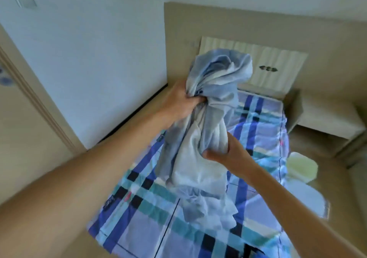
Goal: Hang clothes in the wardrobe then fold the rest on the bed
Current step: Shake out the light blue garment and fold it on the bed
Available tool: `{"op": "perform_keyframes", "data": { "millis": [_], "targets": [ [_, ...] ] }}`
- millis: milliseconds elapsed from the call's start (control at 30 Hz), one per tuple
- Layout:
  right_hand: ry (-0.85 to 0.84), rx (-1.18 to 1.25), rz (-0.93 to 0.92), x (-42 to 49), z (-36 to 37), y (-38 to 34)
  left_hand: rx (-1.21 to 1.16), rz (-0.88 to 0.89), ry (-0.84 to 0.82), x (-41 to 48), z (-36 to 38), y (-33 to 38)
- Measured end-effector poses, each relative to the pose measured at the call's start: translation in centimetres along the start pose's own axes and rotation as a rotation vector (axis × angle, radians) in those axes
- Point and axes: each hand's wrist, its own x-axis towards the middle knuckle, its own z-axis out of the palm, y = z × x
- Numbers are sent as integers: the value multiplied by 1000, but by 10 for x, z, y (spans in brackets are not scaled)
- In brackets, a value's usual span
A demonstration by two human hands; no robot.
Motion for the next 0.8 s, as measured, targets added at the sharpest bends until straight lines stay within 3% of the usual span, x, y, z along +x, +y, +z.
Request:
{"op": "perform_keyframes", "data": {
  "millis": [167,367,533,567,633,700,800],
  "targets": [
    [208,-108,-155,11,-60,-77,17,64,-28,42,-32,61],
    [498,-75,-149,3,-129,-177,42,93,-102,87,-77,88],
    [557,227,-138,2,-132,-238,505,107,-63,108,-88,89],
    [534,284,-123,7,-127,-246,546,198,-97,106,-85,94],
    [457,292,-93,16,-111,-259,485,563,-244,97,-74,107],
    [442,169,-113,28,-97,-268,396,823,-339,86,-59,120],
    [327,169,-91,48,-86,-272,183,761,-320,88,-51,124]
  ]
}}
